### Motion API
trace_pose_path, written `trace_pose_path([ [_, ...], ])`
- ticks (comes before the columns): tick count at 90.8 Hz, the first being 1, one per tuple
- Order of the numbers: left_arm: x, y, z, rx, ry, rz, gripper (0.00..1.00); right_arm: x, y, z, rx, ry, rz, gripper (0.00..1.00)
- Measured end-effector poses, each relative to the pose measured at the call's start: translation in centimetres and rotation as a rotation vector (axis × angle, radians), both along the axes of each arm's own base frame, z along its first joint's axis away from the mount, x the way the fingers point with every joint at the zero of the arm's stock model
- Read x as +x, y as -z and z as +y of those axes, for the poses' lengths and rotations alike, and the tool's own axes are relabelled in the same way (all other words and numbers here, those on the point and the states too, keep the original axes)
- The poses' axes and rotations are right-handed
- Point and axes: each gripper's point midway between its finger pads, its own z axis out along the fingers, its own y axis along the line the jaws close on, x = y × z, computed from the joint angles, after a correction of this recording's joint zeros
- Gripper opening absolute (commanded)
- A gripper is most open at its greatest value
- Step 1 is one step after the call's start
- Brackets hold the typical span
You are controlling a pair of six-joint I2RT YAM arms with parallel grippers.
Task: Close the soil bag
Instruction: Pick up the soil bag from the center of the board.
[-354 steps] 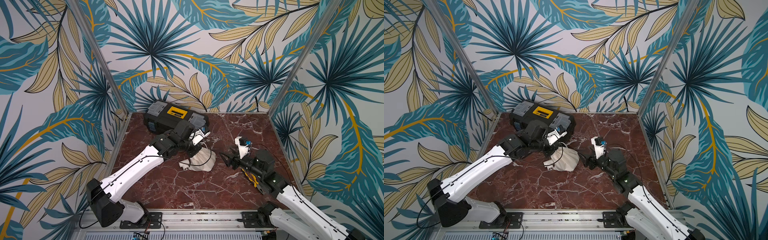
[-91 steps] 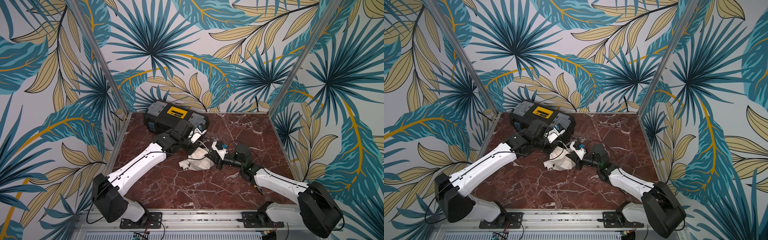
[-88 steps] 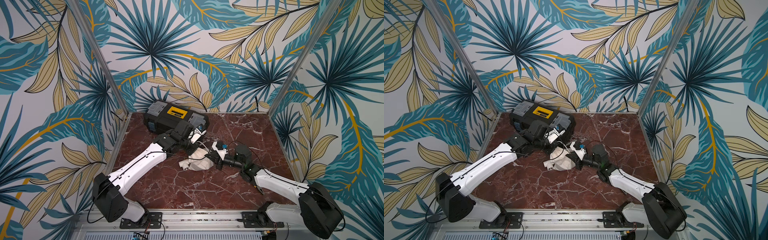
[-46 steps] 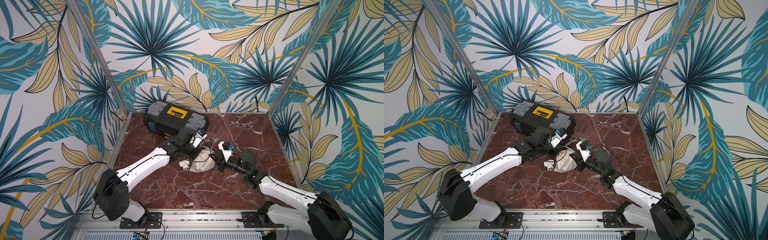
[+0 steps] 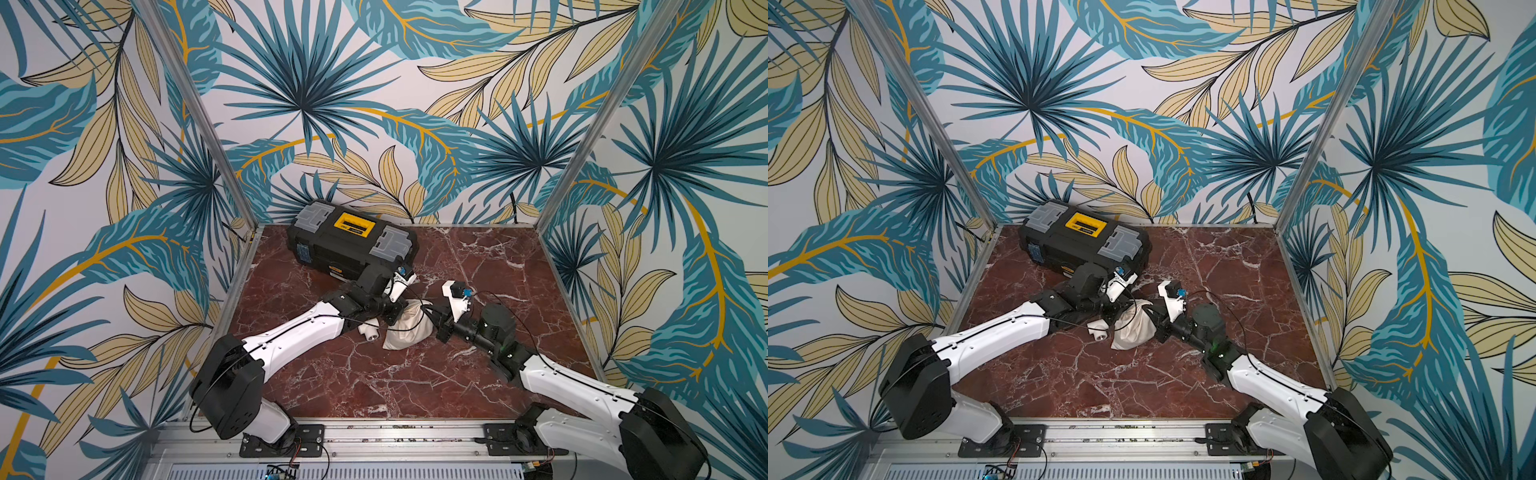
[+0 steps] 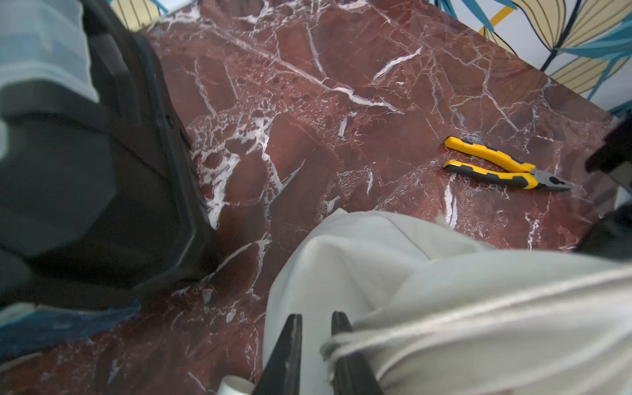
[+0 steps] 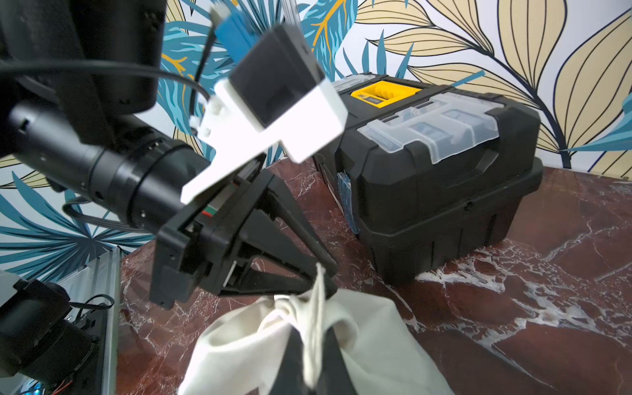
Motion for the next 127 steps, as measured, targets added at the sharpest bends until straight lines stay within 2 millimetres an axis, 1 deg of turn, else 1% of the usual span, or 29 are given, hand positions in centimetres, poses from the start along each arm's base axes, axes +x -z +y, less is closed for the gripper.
trace_pose_path([
  [11, -0.3, -0.3, 0.4, 0.014, 0.009, -0.011, 0.49, 0.1, -0.2, -0.1, 0.005, 0.009, -0.004, 0.0],
  [14, -0.4, -0.5, 0.5, 0.019, 0.012, -0.015, 0.59, 0.1, -0.3, -0.1, 0.007, 0.009, -0.006, 0.0],
  [18, -0.6, -0.9, 0.9, 0.02, 0.006, -0.017, 0.69, 0.2, -0.4, -0.1, 0.011, 0.013, -0.011, 0.0],
  [22, -0.8, -1.3, 1.3, 0.023, 0.0, -0.02, 0.85, 0.2, -0.6, -0.1, 0.015, 0.017, -0.015, 0.0],
  [24, -0.9, -1.7, 1.5, 0.025, 0.004, -0.03, 0.95, 0.2, -0.6, -0.1, 0.016, 0.019, -0.017, 0.0],
  [25, -1.0, -1.8, 1.7, 0.022, -0.002, -0.028, 0.97, 0.2, -0.7, -0.1, 0.017, 0.02, -0.019, 0.0],
  [27, -1.2, -2.3, 1.9, 0.024, 0.002, -0.038, 0.99, 0.2, -0.7, -0.1, 0.019, 0.021, -0.021, 0.0],
  [36, -1.9, -4.5, 2.9, 0.0, -0.013, -0.071, 1.0, 0.3, -1.0, -0.2, 0.025, 0.029, -0.028, 0.0],
  [51, -3.2, -9.2, 4.8, -0.096, -0.054, -0.145, 1.0, 0.5, -1.4, -0.2, 0.035, 0.04, -0.04, 0.0],
  [57, -3.7, -10.3, 5.6, -0.137, -0.081, -0.164, 1.0, 0.5, -1.5, -0.2, 0.041, 0.044, -0.042, 0.0],
  [63, -4.2, -10.9, 6.3, -0.176, -0.112, -0.175, 1.0, 0.5, -1.6, -0.2, 0.044, 0.05, -0.042, 0.0],
  [71, -4.7, -10.7, 7.2, -0.219, -0.161, -0.177, 1.0, 0.8, -1.7, -0.3, 0.045, 0.066, -0.043, 0.0],
  [82, -5.0, -9.8, 8.6, -0.243, -0.235, -0.166, 1.0, 1.3, -2.2, -0.4, 0.041, 0.092, -0.043, 0.0],
  [88, -5.1, -9.6, 9.3, -0.254, -0.276, -0.169, 1.0, 1.7, -2.7, -0.5, 0.036, 0.115, -0.049, 0.0],
  [97, -5.4, -9.2, 10.6, -0.273, -0.331, -0.178, 1.0, 2.8, -4.1, -0.7, 0.019, 0.166, -0.07, 0.0],
  [109, -5.7, -8.2, 11.9, -0.283, -0.389, -0.177, 1.0, 4.6, -7.4, -1.5, 0.001, 0.268, -0.126, 0.0],
  [122, -5.8, -7.6, 12.9, -0.288, -0.443, -0.178, 1.0, 6.5, -12.1, -3.1, 0.002, 0.406, -0.205, 0.0],
  [127, -5.7, -7.6, 13.4, -0.292, -0.464, -0.184, 1.0, 7.3, -14.0, -4.0, 0.008, 0.468, -0.234, 0.0],
])
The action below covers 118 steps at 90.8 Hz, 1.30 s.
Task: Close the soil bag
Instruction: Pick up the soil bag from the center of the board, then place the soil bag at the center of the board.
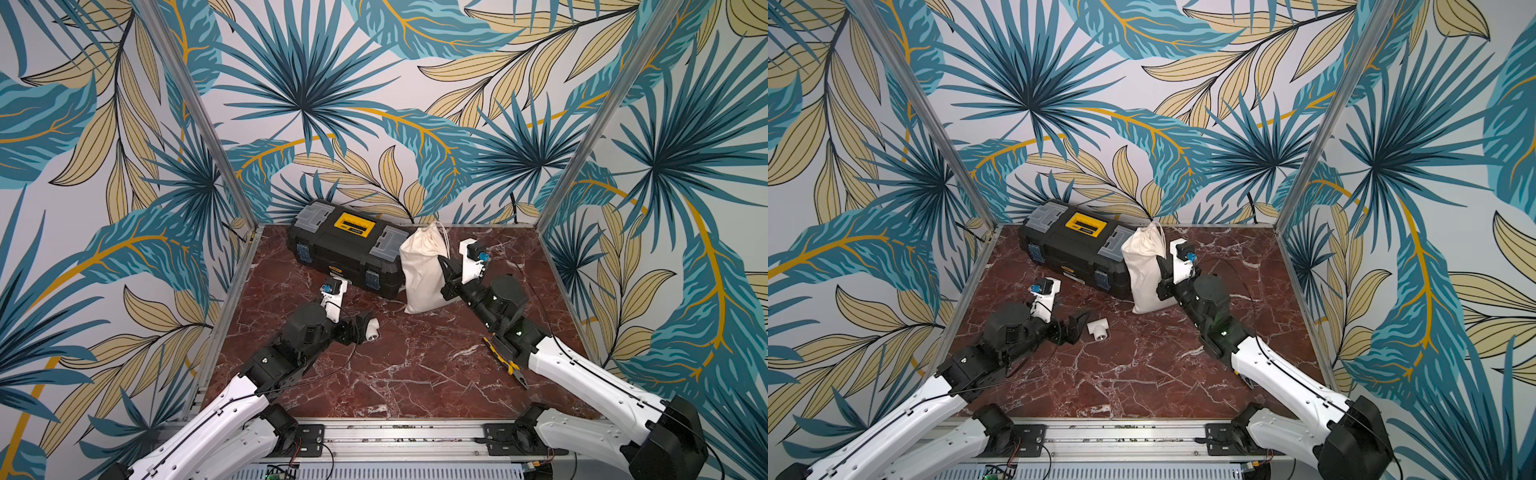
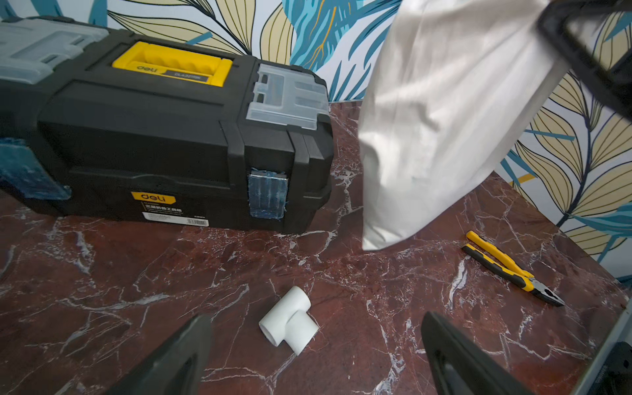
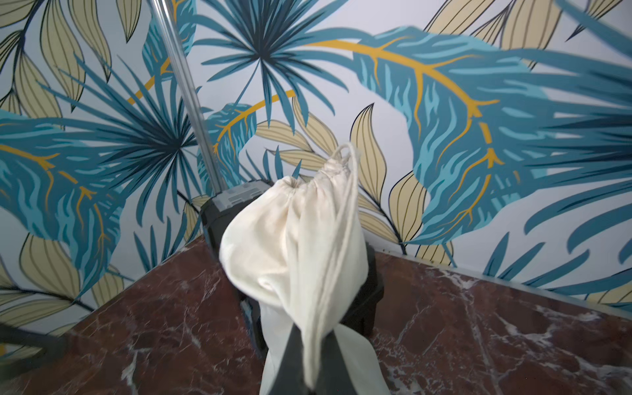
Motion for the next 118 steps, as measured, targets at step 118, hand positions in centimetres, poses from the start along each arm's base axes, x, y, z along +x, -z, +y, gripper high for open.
trace_pose_path([
  [118, 1.7, 1.8, 3.7, 0.025, -0.174, -0.006, 1.0, 20.1, 6.6, -9.8, -0.019, 0.385, 0.065, 0.0],
])
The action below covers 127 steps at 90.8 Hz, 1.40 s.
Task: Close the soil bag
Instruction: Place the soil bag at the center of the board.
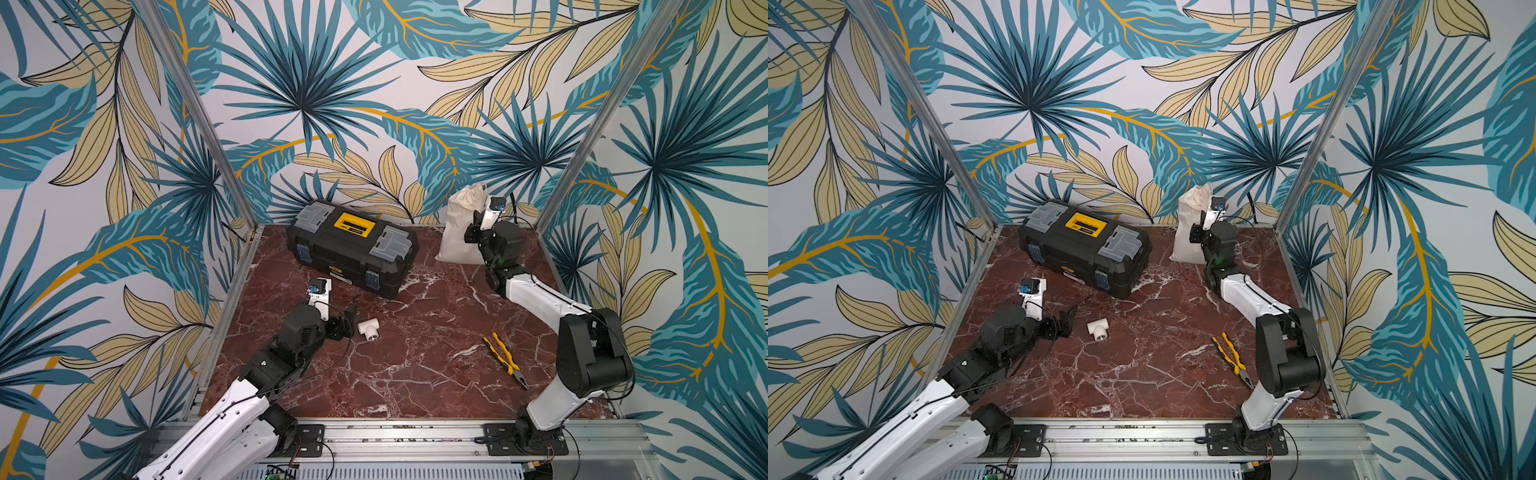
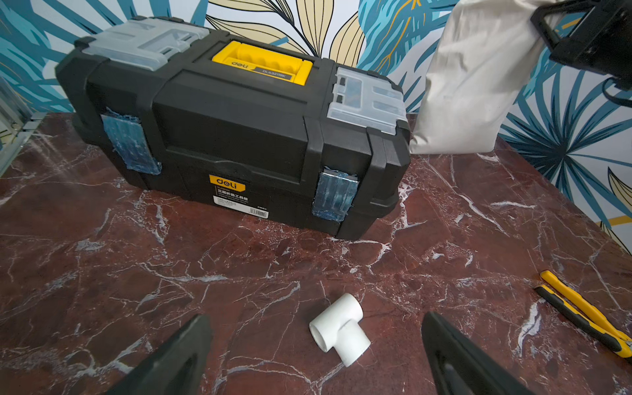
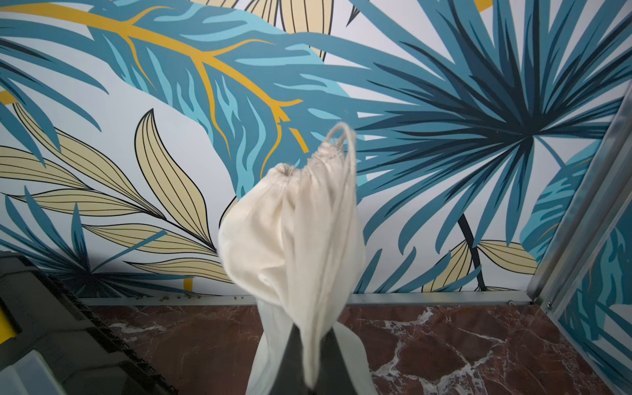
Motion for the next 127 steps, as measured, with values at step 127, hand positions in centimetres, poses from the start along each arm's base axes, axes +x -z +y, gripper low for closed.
trace_pose_path([
  [127, 1.8, 2.2, -0.9, 0.014, 0.006, 0.05, 1.0, 2.4, 16.2, -4.6, 0.253, 0.04, 0.381, 0.0],
])
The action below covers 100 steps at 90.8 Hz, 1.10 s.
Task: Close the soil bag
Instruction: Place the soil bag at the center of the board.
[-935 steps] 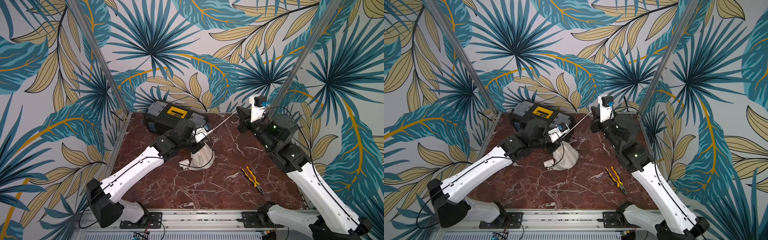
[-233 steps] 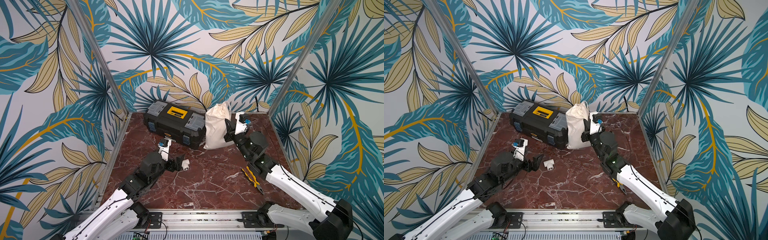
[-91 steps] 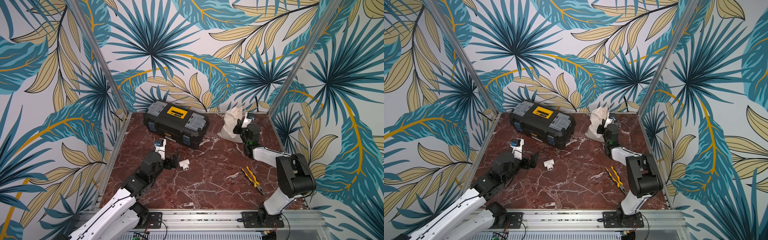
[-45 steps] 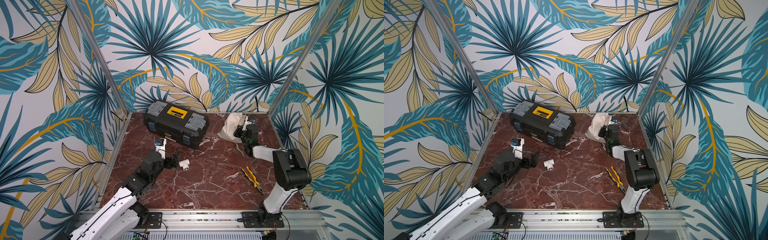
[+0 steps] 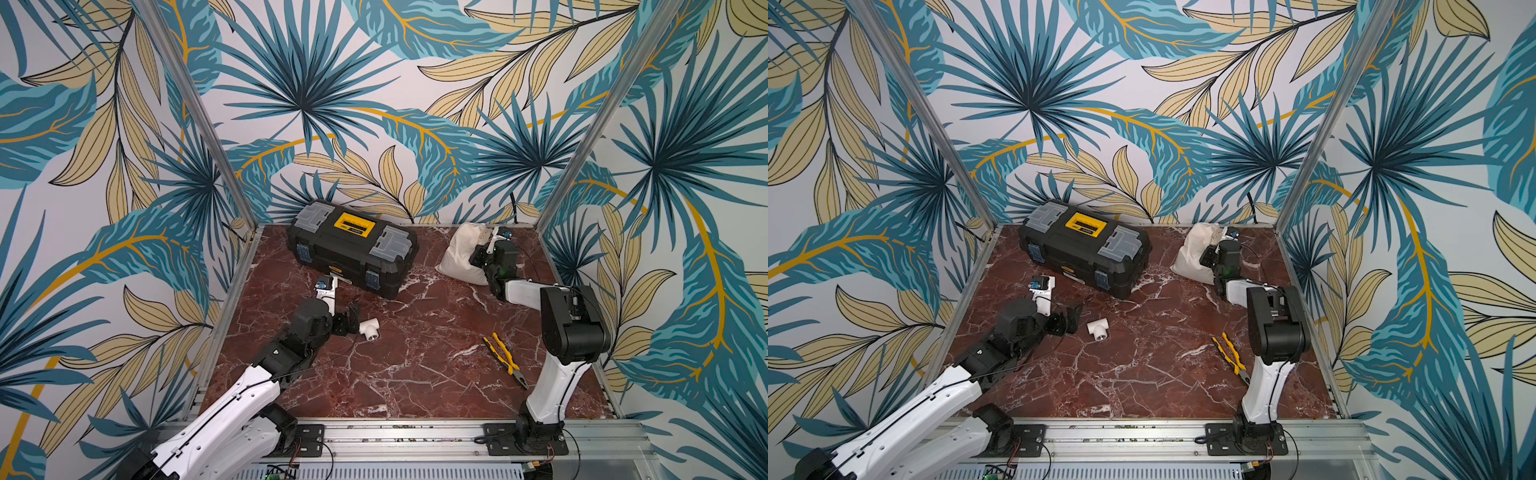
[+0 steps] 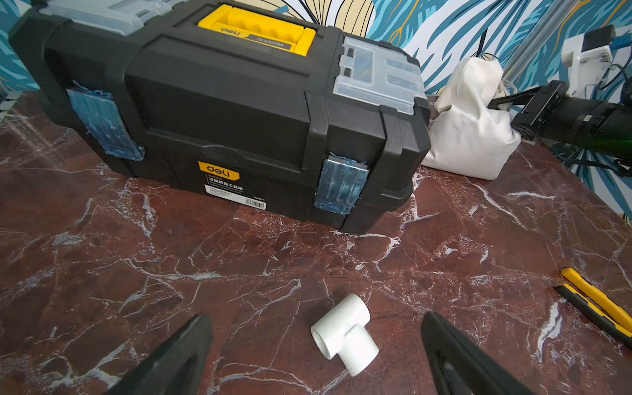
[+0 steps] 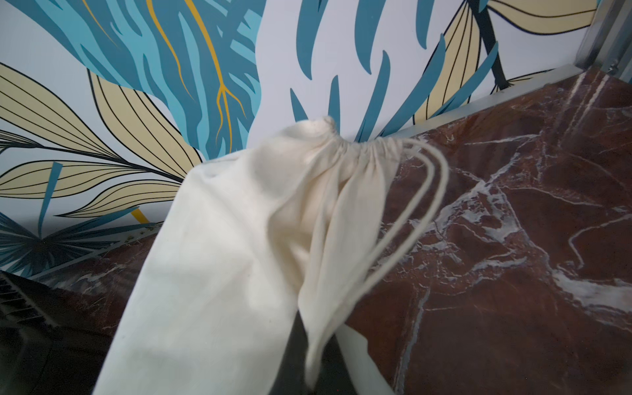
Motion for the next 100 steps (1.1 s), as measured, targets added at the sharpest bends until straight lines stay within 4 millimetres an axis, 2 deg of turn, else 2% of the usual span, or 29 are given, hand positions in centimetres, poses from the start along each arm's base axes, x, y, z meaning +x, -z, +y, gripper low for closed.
trace_pose_path([
  [17, 0.2, 0.0, -0.3, -0.008, 0.009, -0.001, 1.0, -0.3, 0.2, 0.1, 0.026, -0.004, -0.016, 0.0],
  [39, 0.2, 0.1, -0.3, -0.008, 0.014, 0.002, 1.0, -0.4, 0.3, -0.1, 0.033, 0.004, -0.01, 0.41],
  [50, 0.2, 0.1, -0.4, -0.01, 0.018, 0.003, 1.0, -0.6, 0.7, -0.3, 0.016, 0.003, 0.013, 0.53],
  [72, 0.2, 0.1, -0.5, -0.012, 0.022, 0.004, 1.0, -1.9, 0.3, -0.5, 0.0, -0.004, 0.034, 0.63],
  [100, 0.2, 0.1, -0.5, -0.012, 0.021, 0.003, 1.0, -3.8, -2.5, -0.7, 0.009, -0.012, -0.001, 0.67],
])
